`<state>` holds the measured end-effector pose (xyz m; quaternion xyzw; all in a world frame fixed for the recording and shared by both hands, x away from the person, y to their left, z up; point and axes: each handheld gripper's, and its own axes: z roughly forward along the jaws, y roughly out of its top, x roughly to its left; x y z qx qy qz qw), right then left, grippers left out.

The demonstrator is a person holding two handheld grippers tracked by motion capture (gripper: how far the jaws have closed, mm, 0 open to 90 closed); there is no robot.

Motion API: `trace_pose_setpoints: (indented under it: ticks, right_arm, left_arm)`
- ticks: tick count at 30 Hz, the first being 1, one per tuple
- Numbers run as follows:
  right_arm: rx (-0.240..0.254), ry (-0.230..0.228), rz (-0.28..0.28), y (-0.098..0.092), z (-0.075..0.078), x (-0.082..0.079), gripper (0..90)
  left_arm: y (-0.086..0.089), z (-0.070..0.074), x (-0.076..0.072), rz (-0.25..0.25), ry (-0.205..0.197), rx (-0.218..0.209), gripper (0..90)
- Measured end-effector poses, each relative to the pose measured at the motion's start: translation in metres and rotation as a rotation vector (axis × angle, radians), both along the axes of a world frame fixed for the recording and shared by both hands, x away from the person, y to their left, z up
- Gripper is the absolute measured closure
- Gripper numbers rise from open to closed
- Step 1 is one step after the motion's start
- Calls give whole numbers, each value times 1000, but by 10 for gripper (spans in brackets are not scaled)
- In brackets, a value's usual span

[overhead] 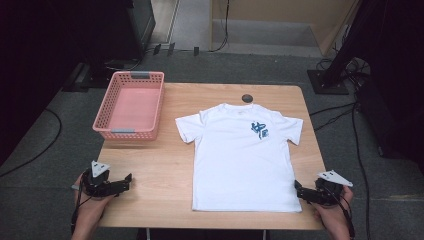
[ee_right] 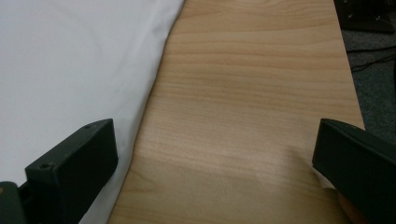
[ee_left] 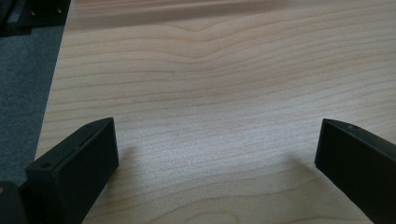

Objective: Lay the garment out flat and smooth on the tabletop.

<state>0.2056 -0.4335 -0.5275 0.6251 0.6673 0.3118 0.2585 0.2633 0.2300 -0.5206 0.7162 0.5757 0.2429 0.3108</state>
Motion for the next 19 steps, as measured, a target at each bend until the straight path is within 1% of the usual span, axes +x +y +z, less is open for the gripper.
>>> trace_pose_setpoints:
  ticks: [1,3,4,8,11,19]
  right_arm:
    - [7,3,-3,-1,0,-1,0]
    - [25,8,-7,-3,0,-1,3]
    - [32,13,-6,-4,-1,-1,6]
    - [12,19,0,-3,-1,0,7]
    - [-17,28,1,0,-1,1,6]
    - [-9,25,6,-1,-1,1,4]
  left_arm:
    - [0,0,1,5,10,-1,0]
    - [-1,-1,1,7,13,16,0]
    - [-2,-1,1,8,13,16,0]
    - [-2,-1,1,12,13,15,0]
    - [-3,-1,1,14,13,15,0]
    - [-3,-1,1,17,16,17,0]
